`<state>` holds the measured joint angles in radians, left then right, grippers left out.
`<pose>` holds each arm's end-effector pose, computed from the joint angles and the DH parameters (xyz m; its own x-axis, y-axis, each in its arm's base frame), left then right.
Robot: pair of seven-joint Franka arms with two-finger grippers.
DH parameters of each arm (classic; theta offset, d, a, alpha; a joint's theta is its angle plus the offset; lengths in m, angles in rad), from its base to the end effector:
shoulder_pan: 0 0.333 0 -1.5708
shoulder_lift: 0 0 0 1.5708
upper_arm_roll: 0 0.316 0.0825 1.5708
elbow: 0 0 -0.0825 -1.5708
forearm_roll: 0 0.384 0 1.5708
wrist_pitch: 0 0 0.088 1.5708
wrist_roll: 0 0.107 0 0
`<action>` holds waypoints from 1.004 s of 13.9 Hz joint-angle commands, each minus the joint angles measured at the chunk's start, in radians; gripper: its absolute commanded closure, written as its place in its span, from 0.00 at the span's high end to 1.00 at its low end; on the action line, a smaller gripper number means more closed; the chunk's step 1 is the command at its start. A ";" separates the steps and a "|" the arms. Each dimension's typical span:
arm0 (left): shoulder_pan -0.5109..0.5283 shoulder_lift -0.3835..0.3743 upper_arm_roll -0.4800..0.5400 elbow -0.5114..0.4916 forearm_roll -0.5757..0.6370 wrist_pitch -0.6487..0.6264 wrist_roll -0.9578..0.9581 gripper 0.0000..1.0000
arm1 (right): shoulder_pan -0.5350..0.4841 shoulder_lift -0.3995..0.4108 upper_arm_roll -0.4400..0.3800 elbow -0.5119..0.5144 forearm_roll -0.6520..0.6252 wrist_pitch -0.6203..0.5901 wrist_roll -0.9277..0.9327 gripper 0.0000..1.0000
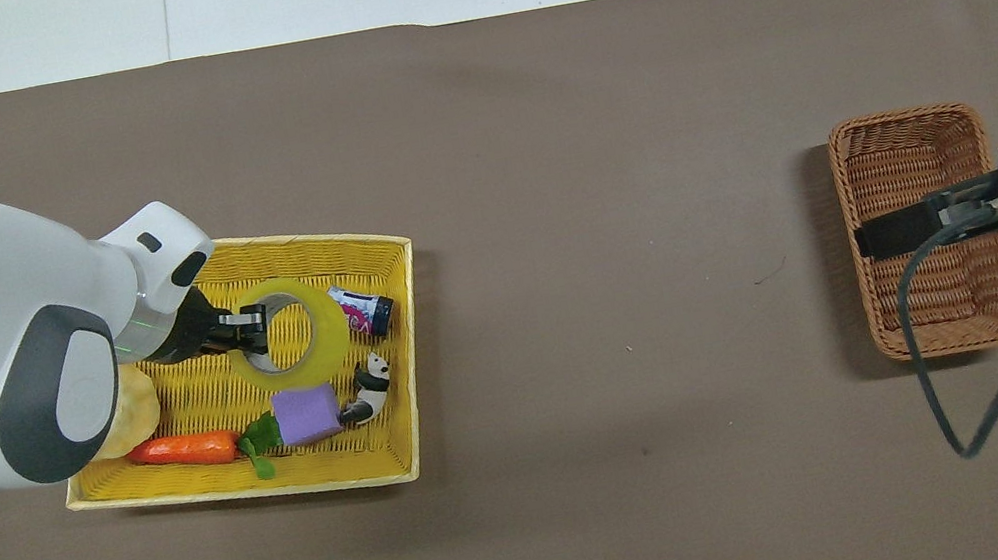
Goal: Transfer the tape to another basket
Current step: 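Reach the left gripper into the yellow basket and grasp the tape roll, then lift the tape with the left gripper while the right gripper approaches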
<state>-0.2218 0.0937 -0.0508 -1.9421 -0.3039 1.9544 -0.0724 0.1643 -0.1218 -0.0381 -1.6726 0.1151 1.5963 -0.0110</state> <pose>0.5460 -0.1726 0.4305 0.9892 -0.0892 -0.1165 -0.0557 -0.9628 0.2643 0.5131 0.0759 0.6447 0.9899 0.1337 0.0465 0.1384 -0.9832 -0.1189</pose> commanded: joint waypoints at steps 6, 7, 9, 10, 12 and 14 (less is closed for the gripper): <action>-0.042 -0.028 -0.059 0.008 -0.519 0.078 0.072 0.00 | -0.002 -0.016 -0.002 -0.102 0.322 0.060 0.000 1.00; -0.042 -0.031 -0.075 0.008 -0.558 0.102 0.097 0.00 | 0.012 -0.016 0.006 -0.117 0.346 0.094 0.000 1.00; -0.042 -0.040 -0.156 0.009 -0.628 0.179 0.115 0.00 | 0.052 -0.012 0.009 -0.148 0.417 0.180 0.000 1.00; -0.047 -0.048 -0.208 0.006 -0.635 0.260 0.112 0.00 | 0.081 -0.004 0.009 -0.162 0.443 0.220 0.000 1.00; -0.098 -0.048 -0.250 0.003 -0.635 0.375 0.083 0.00 | 0.141 0.025 0.009 -0.161 0.452 0.298 0.002 1.00; -0.148 -0.046 -0.253 0.009 -0.639 0.411 0.016 0.00 | 0.159 0.041 0.009 -0.159 0.459 0.349 0.000 1.00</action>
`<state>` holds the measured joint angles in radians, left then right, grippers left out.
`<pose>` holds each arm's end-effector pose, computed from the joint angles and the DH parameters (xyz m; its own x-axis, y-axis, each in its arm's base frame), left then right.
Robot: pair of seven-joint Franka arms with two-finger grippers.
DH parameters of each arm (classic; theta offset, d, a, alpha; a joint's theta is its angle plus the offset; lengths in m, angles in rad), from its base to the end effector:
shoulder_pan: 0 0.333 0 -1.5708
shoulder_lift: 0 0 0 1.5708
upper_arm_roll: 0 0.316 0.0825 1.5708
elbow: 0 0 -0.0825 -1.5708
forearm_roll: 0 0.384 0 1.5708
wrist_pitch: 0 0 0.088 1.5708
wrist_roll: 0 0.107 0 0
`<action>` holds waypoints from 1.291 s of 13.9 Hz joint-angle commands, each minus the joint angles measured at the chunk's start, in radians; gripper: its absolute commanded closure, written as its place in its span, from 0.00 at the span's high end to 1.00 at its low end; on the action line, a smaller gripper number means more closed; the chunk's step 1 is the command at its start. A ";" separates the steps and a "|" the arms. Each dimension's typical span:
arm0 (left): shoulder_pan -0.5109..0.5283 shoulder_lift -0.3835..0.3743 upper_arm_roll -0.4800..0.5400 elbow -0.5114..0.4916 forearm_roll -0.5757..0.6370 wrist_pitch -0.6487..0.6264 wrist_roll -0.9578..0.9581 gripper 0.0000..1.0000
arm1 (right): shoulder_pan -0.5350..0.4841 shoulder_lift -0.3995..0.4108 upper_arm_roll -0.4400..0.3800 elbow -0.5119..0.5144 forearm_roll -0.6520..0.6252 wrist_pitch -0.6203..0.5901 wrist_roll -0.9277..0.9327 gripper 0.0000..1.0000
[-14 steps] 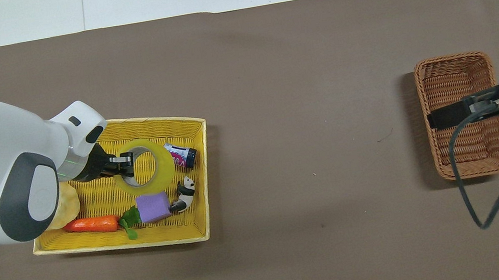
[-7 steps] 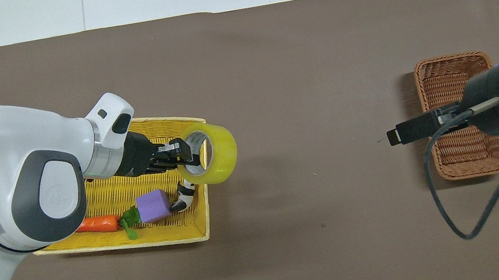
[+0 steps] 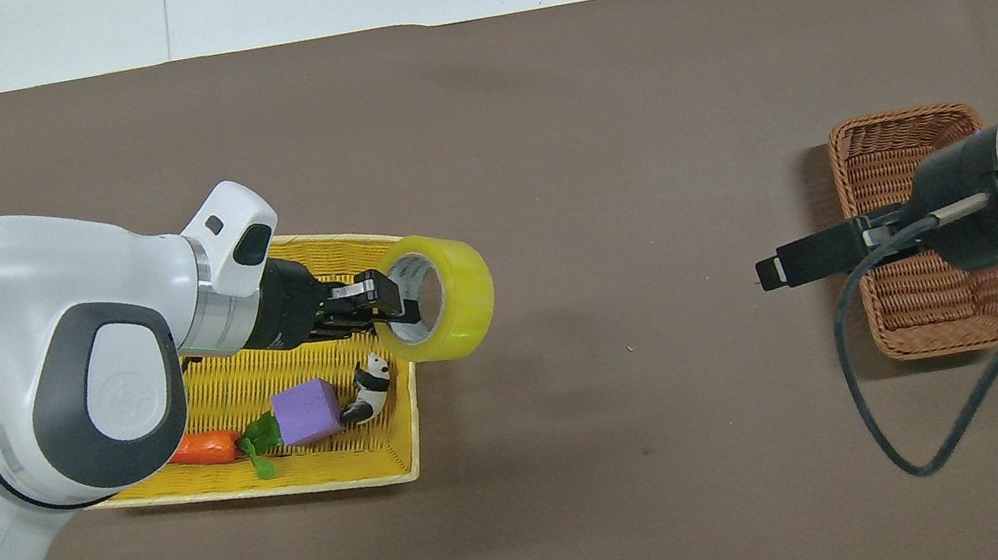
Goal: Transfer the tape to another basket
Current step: 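Lift the tape with the left gripper while the right gripper approaches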
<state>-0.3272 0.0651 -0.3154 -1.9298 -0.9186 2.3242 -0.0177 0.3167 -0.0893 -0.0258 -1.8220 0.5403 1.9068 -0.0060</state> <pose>0.4797 -0.3722 0.4959 0.9970 -0.0517 0.0569 -0.0769 -0.6697 0.7386 0.5194 0.1936 0.5947 0.9840 0.1227 0.1295 0.1722 -0.8434 -0.5089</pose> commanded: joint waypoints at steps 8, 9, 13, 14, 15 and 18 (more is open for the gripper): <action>-0.079 -0.033 -0.007 0.032 -0.097 0.154 -0.258 0.00 | -0.071 0.000 -0.006 -0.014 0.023 -0.078 -0.184 1.00; -0.081 -0.028 -0.013 0.037 -0.097 0.228 -0.284 0.00 | -0.071 -0.001 -0.006 -0.014 0.018 -0.103 -0.184 1.00; -0.081 -0.019 -0.051 0.038 -0.098 0.377 -0.355 0.00 | -0.073 0.000 -0.006 -0.008 0.017 -0.127 -0.181 0.00; -0.081 -0.019 -0.051 0.038 -0.098 0.376 -0.358 0.00 | -0.073 0.002 -0.006 -0.007 0.017 -0.129 -0.164 0.00; -0.081 -0.019 -0.051 0.037 -0.098 0.374 -0.366 0.00 | -0.073 0.003 -0.006 -0.002 0.017 -0.135 -0.143 0.00; -0.079 -0.030 -0.050 0.037 -0.097 0.366 -0.381 0.94 | -0.073 0.005 -0.006 0.009 0.017 -0.146 -0.138 0.00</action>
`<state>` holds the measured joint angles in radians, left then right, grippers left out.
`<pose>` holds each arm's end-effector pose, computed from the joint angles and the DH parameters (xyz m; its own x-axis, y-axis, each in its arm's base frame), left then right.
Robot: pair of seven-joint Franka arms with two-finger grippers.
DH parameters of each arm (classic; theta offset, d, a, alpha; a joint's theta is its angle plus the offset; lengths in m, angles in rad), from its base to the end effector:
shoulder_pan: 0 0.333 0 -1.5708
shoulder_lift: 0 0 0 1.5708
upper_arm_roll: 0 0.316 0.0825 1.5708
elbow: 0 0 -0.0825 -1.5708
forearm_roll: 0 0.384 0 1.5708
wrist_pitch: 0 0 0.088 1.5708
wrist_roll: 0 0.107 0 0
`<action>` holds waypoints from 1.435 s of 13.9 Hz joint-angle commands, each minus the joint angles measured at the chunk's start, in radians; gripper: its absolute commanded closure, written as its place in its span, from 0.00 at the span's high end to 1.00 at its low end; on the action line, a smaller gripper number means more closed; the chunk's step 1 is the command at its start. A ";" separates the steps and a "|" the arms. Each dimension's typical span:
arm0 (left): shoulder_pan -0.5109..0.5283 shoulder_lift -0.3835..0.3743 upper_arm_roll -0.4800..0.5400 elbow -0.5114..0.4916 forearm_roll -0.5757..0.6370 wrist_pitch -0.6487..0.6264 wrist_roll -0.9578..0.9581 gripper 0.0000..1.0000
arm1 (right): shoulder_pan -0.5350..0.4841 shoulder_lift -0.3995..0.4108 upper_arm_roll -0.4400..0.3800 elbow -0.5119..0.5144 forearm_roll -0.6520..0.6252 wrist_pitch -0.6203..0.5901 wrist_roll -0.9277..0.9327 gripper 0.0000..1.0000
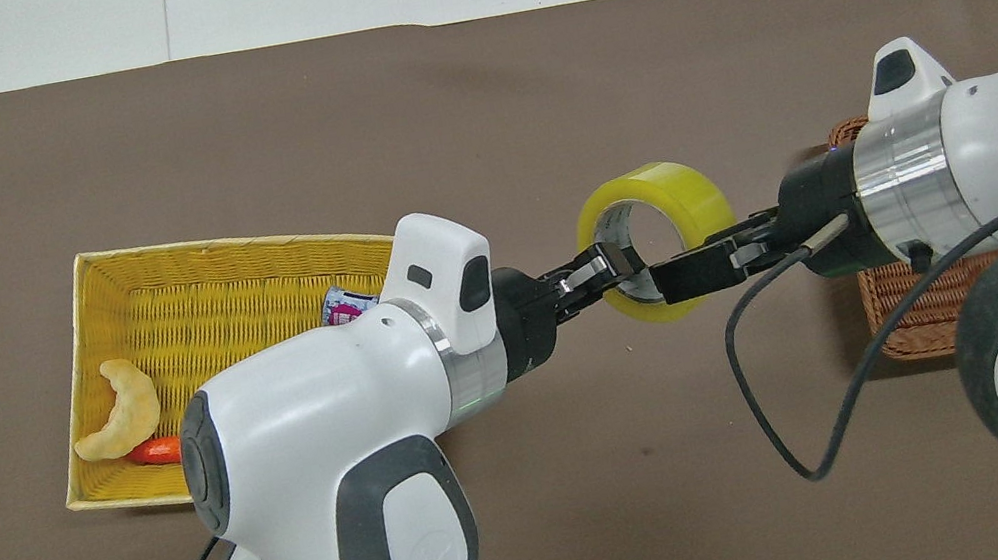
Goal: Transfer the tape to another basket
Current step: 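Grasp the tape with the right gripper while the left gripper releases, then lower the tape into the wicker basket while the left gripper withdraws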
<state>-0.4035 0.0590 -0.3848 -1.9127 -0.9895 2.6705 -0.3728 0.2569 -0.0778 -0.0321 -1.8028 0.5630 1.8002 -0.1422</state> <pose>0.4560 -0.4164 0.5340 0.9490 0.3121 -0.0435 0.2109 -0.5265 0.8236 0.5239 0.1653 0.5898 0.9685 0.2210 0.1147 0.2481 -0.8183 -0.5185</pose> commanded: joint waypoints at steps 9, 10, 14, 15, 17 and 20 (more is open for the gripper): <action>0.184 -0.087 0.034 0.021 0.047 -0.433 -0.144 1.00 | -0.080 -0.007 -0.009 -0.007 -0.006 -0.076 -0.028 0.00; 0.210 -0.096 0.034 0.024 0.086 -0.495 -0.141 1.00 | -0.091 -0.007 -0.009 -0.007 -0.005 -0.090 -0.036 0.00; 0.279 -0.094 0.035 0.037 0.297 -0.656 -0.129 1.00 | -0.183 -0.011 -0.012 -0.039 -0.098 -0.094 -0.088 0.00; 0.293 -0.094 0.034 0.040 0.412 -0.665 -0.127 1.00 | -0.212 -0.004 -0.011 -0.058 -0.112 -0.087 -0.080 0.00; 0.301 -0.091 0.035 0.046 0.624 -0.666 -0.127 1.00 | -0.277 0.019 -0.011 -0.099 -0.112 -0.024 -0.092 0.00; 0.385 -0.085 0.035 0.047 0.782 -0.669 -0.092 1.00 | -0.396 0.125 -0.009 -0.102 -0.101 0.043 -0.208 0.00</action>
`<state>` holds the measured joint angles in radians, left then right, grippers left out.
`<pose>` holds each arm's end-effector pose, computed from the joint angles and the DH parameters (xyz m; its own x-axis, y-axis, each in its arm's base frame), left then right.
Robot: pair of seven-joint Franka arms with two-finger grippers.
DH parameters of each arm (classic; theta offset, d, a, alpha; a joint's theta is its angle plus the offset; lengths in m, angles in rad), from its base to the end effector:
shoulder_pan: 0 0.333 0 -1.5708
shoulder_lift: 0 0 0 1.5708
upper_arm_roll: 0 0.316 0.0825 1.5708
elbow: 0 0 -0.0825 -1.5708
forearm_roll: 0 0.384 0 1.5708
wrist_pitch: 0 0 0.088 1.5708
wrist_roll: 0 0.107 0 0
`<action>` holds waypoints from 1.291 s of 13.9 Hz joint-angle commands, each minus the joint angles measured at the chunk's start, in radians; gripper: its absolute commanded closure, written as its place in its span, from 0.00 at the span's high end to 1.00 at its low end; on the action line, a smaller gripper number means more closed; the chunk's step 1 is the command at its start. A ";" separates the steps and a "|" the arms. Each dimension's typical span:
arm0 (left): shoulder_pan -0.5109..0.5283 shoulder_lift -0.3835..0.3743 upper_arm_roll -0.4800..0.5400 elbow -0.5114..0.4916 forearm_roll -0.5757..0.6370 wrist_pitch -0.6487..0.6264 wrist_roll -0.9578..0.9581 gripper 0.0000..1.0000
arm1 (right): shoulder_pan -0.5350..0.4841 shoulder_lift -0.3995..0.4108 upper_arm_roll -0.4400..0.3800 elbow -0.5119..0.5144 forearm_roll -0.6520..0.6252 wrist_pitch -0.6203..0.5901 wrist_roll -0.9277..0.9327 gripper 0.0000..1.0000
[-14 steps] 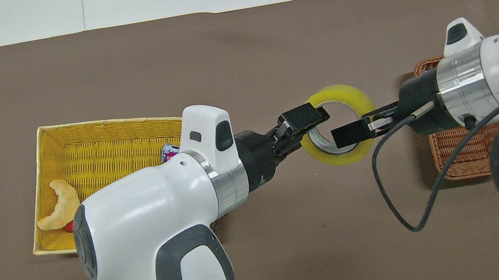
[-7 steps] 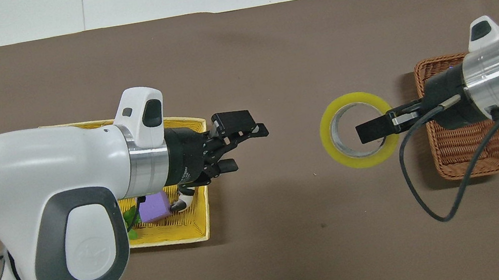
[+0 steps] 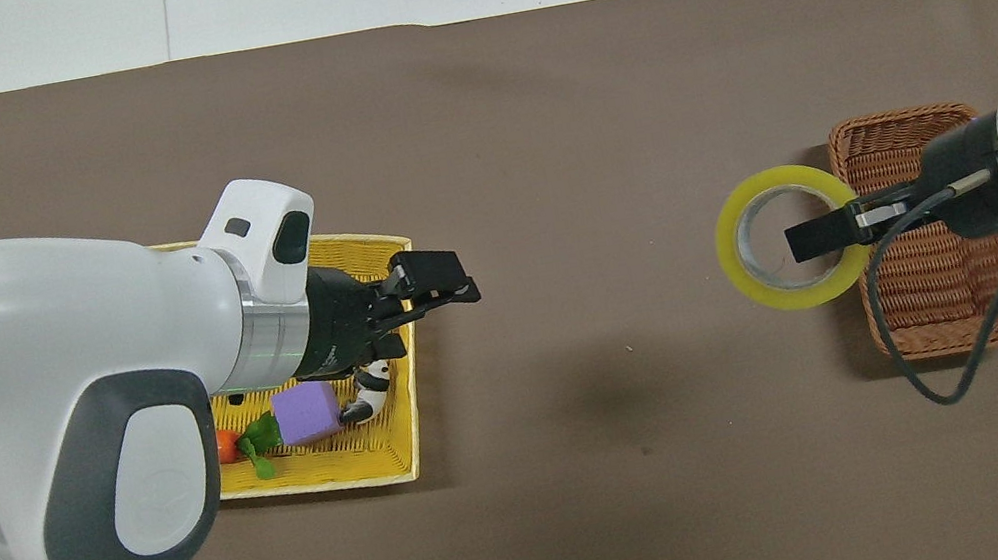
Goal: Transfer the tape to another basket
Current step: 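Lower the tape into the wicker basket while the left gripper withdraws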
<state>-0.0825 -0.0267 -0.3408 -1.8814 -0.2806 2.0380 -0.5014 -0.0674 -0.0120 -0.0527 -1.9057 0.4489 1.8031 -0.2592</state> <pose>0.5151 -0.2510 0.5346 0.9828 0.1837 0.0211 0.1687 -0.9374 0.3048 0.5500 -0.0298 0.4997 0.9999 0.0147 -0.0028 0.0121 -0.9041 -0.4271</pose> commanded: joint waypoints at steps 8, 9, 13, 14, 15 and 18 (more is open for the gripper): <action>0.317 -0.036 -0.003 0.050 0.144 -0.224 0.435 1.00 | -0.238 0.243 0.011 0.011 0.019 0.172 -0.334 0.00; 0.329 -0.054 -0.001 0.050 0.171 -0.260 0.496 1.00 | -0.250 0.263 0.011 0.011 0.033 0.176 -0.369 0.00; 0.405 -0.090 -0.001 0.066 0.173 -0.277 0.515 1.00 | -0.276 0.307 0.011 0.008 0.048 0.205 -0.448 0.00; 0.403 -0.088 -0.001 0.070 0.175 -0.280 0.515 1.00 | -0.273 0.307 0.010 0.005 0.048 0.206 -0.448 0.16; 0.403 -0.090 -0.003 0.070 0.175 -0.285 0.515 1.00 | -0.270 0.307 0.010 0.001 0.048 0.208 -0.443 0.75; 0.403 -0.090 -0.003 0.070 0.175 -0.285 0.515 1.00 | -0.270 0.307 0.010 0.002 0.048 0.214 -0.423 1.00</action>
<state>0.3105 -0.1175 -0.3359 -1.8256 -0.1271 1.7751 0.0060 -0.3318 0.3018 -0.0486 -1.9086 0.4804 2.0109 -0.6854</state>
